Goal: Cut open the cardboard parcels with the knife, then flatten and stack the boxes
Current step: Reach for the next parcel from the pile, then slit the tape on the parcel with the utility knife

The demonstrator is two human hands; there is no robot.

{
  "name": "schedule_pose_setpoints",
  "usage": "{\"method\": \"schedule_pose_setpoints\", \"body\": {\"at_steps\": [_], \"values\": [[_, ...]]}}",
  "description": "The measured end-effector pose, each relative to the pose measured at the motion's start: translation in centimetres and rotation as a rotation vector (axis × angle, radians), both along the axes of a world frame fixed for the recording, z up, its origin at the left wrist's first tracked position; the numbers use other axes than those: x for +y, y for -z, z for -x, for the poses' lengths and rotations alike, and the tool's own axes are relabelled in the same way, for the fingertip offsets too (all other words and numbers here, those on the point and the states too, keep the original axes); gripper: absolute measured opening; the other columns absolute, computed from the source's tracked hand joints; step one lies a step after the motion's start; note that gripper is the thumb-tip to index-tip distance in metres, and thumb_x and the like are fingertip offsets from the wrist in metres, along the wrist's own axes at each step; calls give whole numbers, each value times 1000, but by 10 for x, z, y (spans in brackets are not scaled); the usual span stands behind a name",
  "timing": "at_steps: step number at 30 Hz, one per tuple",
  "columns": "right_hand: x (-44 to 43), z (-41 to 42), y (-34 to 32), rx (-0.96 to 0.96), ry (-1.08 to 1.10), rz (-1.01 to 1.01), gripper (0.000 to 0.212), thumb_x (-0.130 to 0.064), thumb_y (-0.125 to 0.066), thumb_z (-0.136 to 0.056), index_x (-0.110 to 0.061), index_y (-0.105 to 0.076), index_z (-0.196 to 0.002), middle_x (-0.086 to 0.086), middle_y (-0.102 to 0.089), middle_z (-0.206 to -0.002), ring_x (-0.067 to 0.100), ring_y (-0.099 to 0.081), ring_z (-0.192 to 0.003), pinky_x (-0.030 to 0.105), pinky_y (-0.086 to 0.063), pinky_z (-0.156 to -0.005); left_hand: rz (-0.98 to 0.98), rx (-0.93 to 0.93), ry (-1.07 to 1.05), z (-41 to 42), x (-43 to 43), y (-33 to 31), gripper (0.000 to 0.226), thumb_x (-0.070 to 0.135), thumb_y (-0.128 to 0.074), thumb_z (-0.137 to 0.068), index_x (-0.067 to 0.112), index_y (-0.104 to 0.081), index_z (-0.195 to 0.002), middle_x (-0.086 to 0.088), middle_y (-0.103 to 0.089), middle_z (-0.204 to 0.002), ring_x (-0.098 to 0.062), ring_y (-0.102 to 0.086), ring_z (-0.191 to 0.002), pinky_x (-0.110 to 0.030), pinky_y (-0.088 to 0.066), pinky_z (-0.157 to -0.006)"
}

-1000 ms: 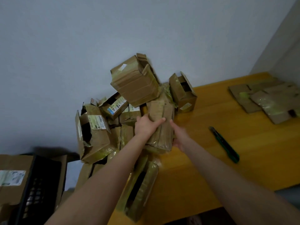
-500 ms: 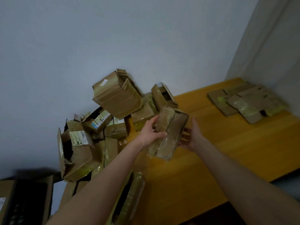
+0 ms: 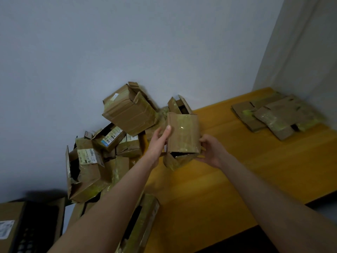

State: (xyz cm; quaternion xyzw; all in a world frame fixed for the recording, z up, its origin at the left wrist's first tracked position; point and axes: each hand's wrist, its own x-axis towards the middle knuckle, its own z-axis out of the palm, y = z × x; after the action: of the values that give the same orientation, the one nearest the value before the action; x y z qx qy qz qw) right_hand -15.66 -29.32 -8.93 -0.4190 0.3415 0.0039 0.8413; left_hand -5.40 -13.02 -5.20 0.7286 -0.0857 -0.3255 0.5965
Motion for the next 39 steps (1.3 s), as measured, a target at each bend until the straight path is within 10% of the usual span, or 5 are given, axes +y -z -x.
{"method": "schedule_pose_setpoints", "body": {"at_steps": [9, 19, 24, 29, 39], "values": [[10, 4, -4, 73, -16, 61, 69, -81, -40, -78, -29, -52, -122, 13, -59, -115, 36, -60, -104, 57, -51, -88, -45, -52, 98, 5, 3, -2, 32, 38, -44, -100, 29, -51, -130, 2, -55, -123, -15, -56, -107, -35, -48, -85], [21, 6, 11, 179, -50, 287, 36, -8, -69, -82, -26, -51, -106, 4, -56, -123, 26, -55, -112, 52, -45, -99, -214, -110, 97, 0, 9, 13, 67, 43, -69, -84, 22, -39, -140, -2, -55, -121, -17, -58, -102, -30, -49, -83], [42, 7, 23, 204, -119, 390, 45, -10, -69, -84, -17, -46, -121, 5, -55, -118, 17, -53, -104, 28, -44, -75, -515, -309, 286, -17, 7, 23, 69, 23, -66, -89, 21, -32, -149, -7, -46, -142, -25, -47, -127, -40, -45, -102], [50, -3, 43, 246, -252, 555, 43, -8, -61, -89, -14, -49, -130, 3, -51, -125, 21, -50, -116, 29, -43, -90, -969, -502, 462, -9, -8, 41, 125, 70, -71, -66, 13, -3, -154, -14, -17, -154, -34, -22, -141, -53, -27, -113], [-25, 43, 100, 858, -496, 1207, 66, -27, -47, -100, -19, -10, -154, 16, -6, -158, 36, -14, -143, 45, -30, -111, -1229, -763, 810, -28, -9, 50, 124, 55, -73, -73, 20, 15, -152, -17, -8, -156, -37, -18, -142, -52, -24, -116]]}}
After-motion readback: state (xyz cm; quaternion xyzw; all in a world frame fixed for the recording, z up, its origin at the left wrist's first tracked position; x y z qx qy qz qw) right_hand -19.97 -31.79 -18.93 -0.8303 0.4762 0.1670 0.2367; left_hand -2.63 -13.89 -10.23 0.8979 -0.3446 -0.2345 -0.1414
